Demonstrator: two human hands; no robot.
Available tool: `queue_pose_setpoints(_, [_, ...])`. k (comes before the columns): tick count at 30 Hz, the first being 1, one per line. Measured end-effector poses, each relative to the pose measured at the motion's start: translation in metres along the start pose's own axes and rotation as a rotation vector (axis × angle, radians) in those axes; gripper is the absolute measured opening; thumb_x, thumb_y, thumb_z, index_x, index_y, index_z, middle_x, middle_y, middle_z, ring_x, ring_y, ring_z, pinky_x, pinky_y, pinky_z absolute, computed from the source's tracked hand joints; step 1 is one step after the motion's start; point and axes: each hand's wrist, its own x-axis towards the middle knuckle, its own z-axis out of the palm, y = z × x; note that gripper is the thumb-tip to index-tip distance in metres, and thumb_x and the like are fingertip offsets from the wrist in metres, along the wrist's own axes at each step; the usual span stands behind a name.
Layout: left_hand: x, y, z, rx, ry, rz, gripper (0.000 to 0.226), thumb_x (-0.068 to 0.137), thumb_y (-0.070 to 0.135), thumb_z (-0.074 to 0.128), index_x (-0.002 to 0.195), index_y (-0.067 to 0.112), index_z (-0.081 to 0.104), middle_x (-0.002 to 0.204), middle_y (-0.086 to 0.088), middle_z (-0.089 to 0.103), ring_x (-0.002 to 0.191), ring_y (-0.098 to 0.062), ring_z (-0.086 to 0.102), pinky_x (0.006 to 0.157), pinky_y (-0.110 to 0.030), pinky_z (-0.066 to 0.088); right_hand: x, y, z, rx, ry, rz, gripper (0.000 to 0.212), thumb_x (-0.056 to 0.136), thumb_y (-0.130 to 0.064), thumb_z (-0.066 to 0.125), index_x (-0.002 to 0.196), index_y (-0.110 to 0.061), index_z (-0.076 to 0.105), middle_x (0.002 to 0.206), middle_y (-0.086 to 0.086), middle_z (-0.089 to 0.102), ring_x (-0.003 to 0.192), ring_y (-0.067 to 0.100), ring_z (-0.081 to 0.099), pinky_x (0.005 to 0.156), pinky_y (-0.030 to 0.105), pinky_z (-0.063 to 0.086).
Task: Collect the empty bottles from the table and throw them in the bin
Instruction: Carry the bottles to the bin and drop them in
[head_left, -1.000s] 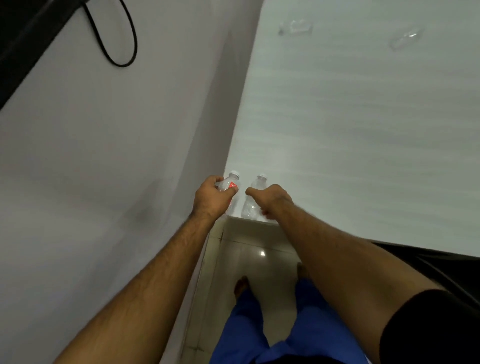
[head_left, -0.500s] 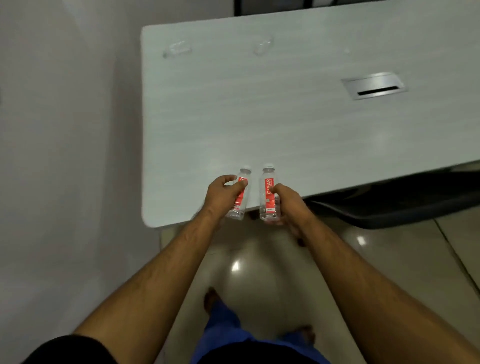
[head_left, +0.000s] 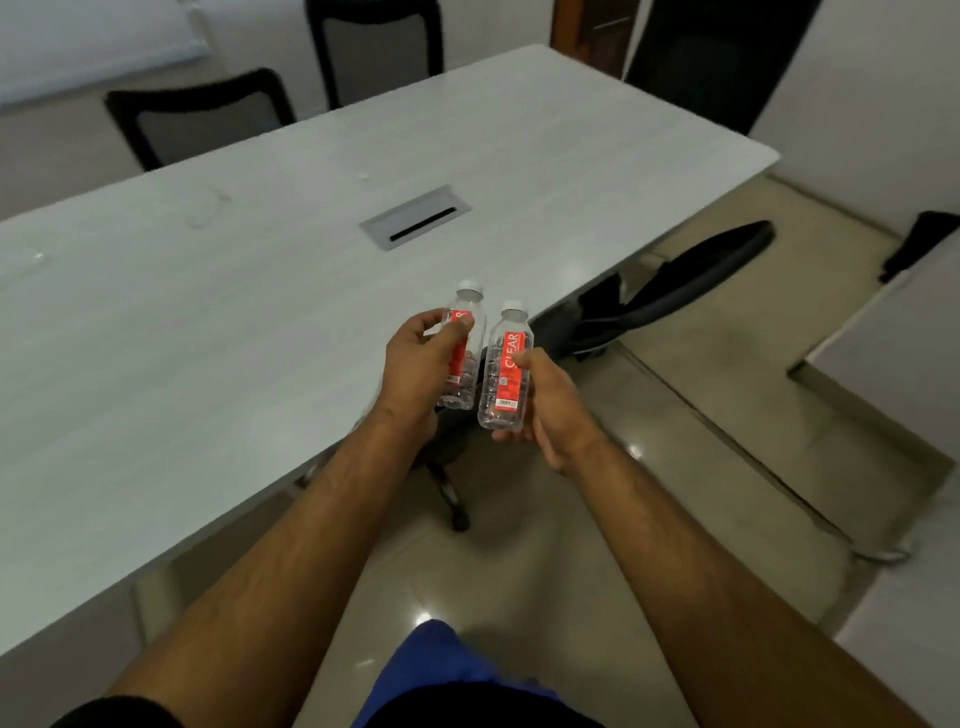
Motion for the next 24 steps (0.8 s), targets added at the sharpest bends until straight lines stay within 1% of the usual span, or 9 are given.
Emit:
queue_pose_setpoints(2, [0.010,0.006,0.049,0.008,-0.052,0.005,0.041,0.090,0.031,0.070,0.127,0.017,0.061,0.111,-0.008,0.074,0.090,-0.023,0.076,0.073,-0.038,0.063,0.004,-0.018,-0.044,0.004,0.037,-0.024,0.044,0.094,-0.045,0.045,0.120,-0.016,0.064,0.109,0.018,0.075,0.080,0.024,0.072,0.059,0.035,0.057])
queue_pose_setpoints(4, [0.025,0.009,0.100,0.024,-0.113,0.009,0.044,0.086,0.033,0.073,0.126,0.018,0.062,0.112,-0.010,0.074,0.091,-0.025,0.076,0.078,-0.043,0.063,0.011,-0.038,-0.091,-0.011,0.087,-0.050,0.036,0.100,-0.041,0.042,0.114,-0.018,0.065,0.104,0.014,0.075,0.077,0.020,0.071,0.060,0.035,0.057])
queue_pose_setpoints(6, [0.043,0.010,0.149,0.058,-0.171,0.012,0.050,0.081,0.039,0.074,0.126,0.020,0.062,0.114,-0.009,0.073,0.097,-0.028,0.074,0.084,-0.050,0.061,0.021,-0.053,-0.137,-0.021,0.154,-0.060,0.028,0.102,-0.040,0.040,0.106,-0.026,0.063,0.097,0.007,0.074,0.080,0.021,0.071,0.070,0.040,0.058])
queue_pose_setpoints(8, [0.066,0.010,0.199,0.101,-0.220,0.017,0.052,0.082,0.042,0.074,0.128,0.021,0.061,0.116,-0.008,0.071,0.100,-0.028,0.073,0.085,-0.052,0.060,0.040,-0.066,-0.185,-0.009,0.223,-0.054,0.027,0.102,-0.042,0.040,0.105,-0.027,0.062,0.095,0.005,0.073,0.081,0.020,0.072,0.076,0.045,0.058])
queue_pose_setpoints(10, [0.092,0.008,0.246,0.108,-0.267,0.018,0.050,0.083,0.041,0.073,0.128,0.022,0.061,0.116,-0.008,0.071,0.100,-0.028,0.072,0.084,-0.052,0.061,0.064,-0.078,-0.231,0.014,0.288,-0.038,0.034,0.096,-0.047,0.043,0.111,-0.022,0.063,0.094,0.005,0.073,0.077,0.018,0.072,0.069,0.040,0.058])
queue_pose_setpoints(13, [0.136,0.004,0.322,0.126,-0.320,0.005,0.048,0.085,0.039,0.072,0.128,0.021,0.061,0.118,-0.007,0.070,0.101,-0.027,0.071,0.086,-0.049,0.060,0.105,-0.100,-0.298,0.022,0.385,-0.011,0.052,0.085,-0.052,0.046,0.120,-0.018,0.062,0.096,0.004,0.072,0.080,0.018,0.071,0.063,0.033,0.056])
queue_pose_setpoints(16, [0.184,0.011,0.401,0.108,-0.369,-0.049,0.041,0.089,0.031,0.070,0.128,0.019,0.061,0.117,-0.007,0.070,0.103,-0.026,0.070,0.087,-0.047,0.060,0.149,-0.130,-0.366,0.066,0.437,-0.008,0.036,0.096,-0.044,0.045,0.115,-0.018,0.062,0.091,0.002,0.069,0.074,0.015,0.068,0.062,0.032,0.055])
queue_pose_setpoints(20, [0.234,0.029,0.499,0.138,-0.452,-0.062,0.033,0.092,0.029,0.066,0.124,0.020,0.062,0.109,-0.001,0.071,0.099,-0.021,0.070,0.087,-0.043,0.060,0.194,-0.174,-0.442,0.100,0.524,-0.001,0.027,0.100,-0.035,0.042,0.111,-0.018,0.060,0.090,0.004,0.067,0.072,0.015,0.066,0.060,0.033,0.055])
queue_pose_setpoints(24, [0.282,0.040,0.596,0.159,-0.533,-0.077,0.034,0.093,0.029,0.066,0.125,0.019,0.062,0.110,-0.003,0.071,0.097,-0.021,0.071,0.079,-0.039,0.062,0.236,-0.207,-0.523,0.103,0.601,0.004,0.026,0.101,-0.035,0.041,0.109,-0.020,0.060,0.099,0.009,0.068,0.078,0.018,0.067,0.058,0.031,0.058])
